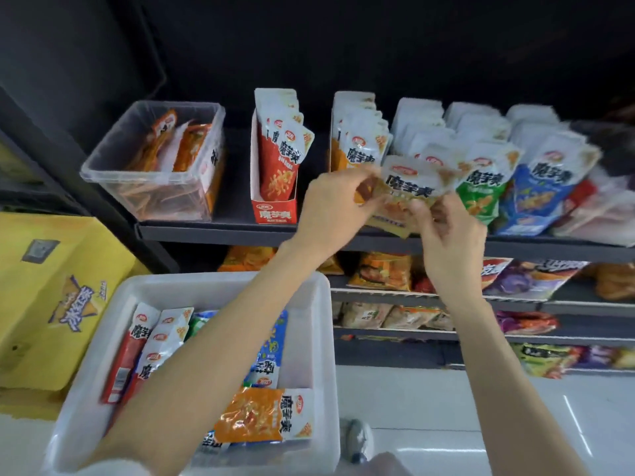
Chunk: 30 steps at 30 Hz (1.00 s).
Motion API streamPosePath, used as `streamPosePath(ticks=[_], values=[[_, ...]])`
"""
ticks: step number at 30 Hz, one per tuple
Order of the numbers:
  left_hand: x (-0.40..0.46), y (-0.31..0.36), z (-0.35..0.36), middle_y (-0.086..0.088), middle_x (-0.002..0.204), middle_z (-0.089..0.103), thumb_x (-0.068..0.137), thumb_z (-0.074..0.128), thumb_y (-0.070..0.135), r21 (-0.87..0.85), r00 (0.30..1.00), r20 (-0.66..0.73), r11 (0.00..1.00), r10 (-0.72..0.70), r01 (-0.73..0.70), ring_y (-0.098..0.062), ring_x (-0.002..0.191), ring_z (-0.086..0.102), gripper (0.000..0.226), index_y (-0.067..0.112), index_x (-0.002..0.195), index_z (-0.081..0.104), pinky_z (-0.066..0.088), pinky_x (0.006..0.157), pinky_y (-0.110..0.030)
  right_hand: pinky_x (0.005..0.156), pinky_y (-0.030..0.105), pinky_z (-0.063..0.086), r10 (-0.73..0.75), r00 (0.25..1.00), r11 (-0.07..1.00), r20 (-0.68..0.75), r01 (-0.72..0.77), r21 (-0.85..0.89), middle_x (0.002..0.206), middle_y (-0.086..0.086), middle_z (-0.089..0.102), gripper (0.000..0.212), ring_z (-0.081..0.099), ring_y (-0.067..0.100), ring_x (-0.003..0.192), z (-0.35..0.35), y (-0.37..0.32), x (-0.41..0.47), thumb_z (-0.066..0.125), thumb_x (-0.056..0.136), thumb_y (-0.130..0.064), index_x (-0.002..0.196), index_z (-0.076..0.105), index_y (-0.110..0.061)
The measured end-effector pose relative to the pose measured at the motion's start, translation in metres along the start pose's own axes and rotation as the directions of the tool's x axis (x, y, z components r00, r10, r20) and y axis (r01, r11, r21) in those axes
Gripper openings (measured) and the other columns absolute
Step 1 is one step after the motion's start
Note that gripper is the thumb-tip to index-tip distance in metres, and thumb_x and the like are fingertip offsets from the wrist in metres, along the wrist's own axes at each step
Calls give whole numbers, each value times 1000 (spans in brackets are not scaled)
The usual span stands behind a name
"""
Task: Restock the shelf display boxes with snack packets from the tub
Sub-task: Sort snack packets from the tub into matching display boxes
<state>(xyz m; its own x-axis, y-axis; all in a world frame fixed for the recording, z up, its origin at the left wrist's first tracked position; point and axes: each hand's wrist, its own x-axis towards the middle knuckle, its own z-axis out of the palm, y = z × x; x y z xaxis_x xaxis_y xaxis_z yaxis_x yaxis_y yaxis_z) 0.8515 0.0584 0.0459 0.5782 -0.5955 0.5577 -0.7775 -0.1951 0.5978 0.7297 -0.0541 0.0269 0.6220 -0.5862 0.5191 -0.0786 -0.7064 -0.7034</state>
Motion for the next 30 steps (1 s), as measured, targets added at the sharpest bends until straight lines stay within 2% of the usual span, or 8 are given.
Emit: streamPosePath(ticks=[3,5,7,12,17,20,24,30], values=[[34,14,26,5,87,72,82,70,29,-23,996,-59,997,68,-70,-2,74,64,23,15,101,70,54,68,-26,54,24,39,-24,991,1000,-133,21,-20,71,3,60,28,51,12,58,-13,17,27,51,98,-25,106,59,1],[46,15,39,6,87,72,84,69,34,-47,996,-57,997,62,-65,-4,76,66,23,15,99,70,55,70,-26,52,10,32,-10,985,1000,-174,6,-25,67,-10,53,28,50,-3,57,-13,28,38,50,98,-23,103,58,3],[49,9,49,5,86,72,85,68,35,-83,998,-47,996,33,-37,-3,76,66,23,15,96,70,55,71,-25,50,7,31,-3,986,1000,-167,0,-18,64,-20,44,25,49,-11,57,-10,38,43,51,98,-20,98,57,5],[42,-8,63,6,86,72,89,63,33,-152,994,53,983,-94,101,2,78,64,22,15,95,73,48,72,-9,48,16,30,-42,995,997,-86,37,-63,63,-6,52,26,41,7,49,-4,59,42,50,99,-24,109,58,0],[48,-11,68,1,90,73,94,57,31,-124,982,115,979,-147,161,-7,82,67,25,13,99,73,52,74,-19,46,19,32,-22,998,985,-52,12,-173,63,1,57,32,46,11,49,-3,67,46,49,99,-32,106,58,-2],[52,-14,69,1,88,72,96,53,32,12,976,142,986,-167,167,-8,79,65,26,14,100,72,45,67,-13,51,26,38,2,997,946,-81,-28,-322,74,6,67,33,62,23,63,0,68,52,53,96,-38,98,62,-6],[51,-23,70,-1,87,72,96,51,35,221,981,88,963,-175,152,-14,79,65,29,15,97,72,49,66,-25,55,23,31,-34,984,914,-176,-41,-403,74,5,68,26,62,25,66,6,65,56,60,92,-34,88,68,-10],[45,-20,73,-2,93,69,94,56,33,330,992,85,942,-90,57,-16,82,64,24,15,99,71,37,55,-19,57,27,30,15,992,806,-124,-85,-585,79,9,68,22,63,31,75,5,58,53,59,92,-28,87,67,-8]])
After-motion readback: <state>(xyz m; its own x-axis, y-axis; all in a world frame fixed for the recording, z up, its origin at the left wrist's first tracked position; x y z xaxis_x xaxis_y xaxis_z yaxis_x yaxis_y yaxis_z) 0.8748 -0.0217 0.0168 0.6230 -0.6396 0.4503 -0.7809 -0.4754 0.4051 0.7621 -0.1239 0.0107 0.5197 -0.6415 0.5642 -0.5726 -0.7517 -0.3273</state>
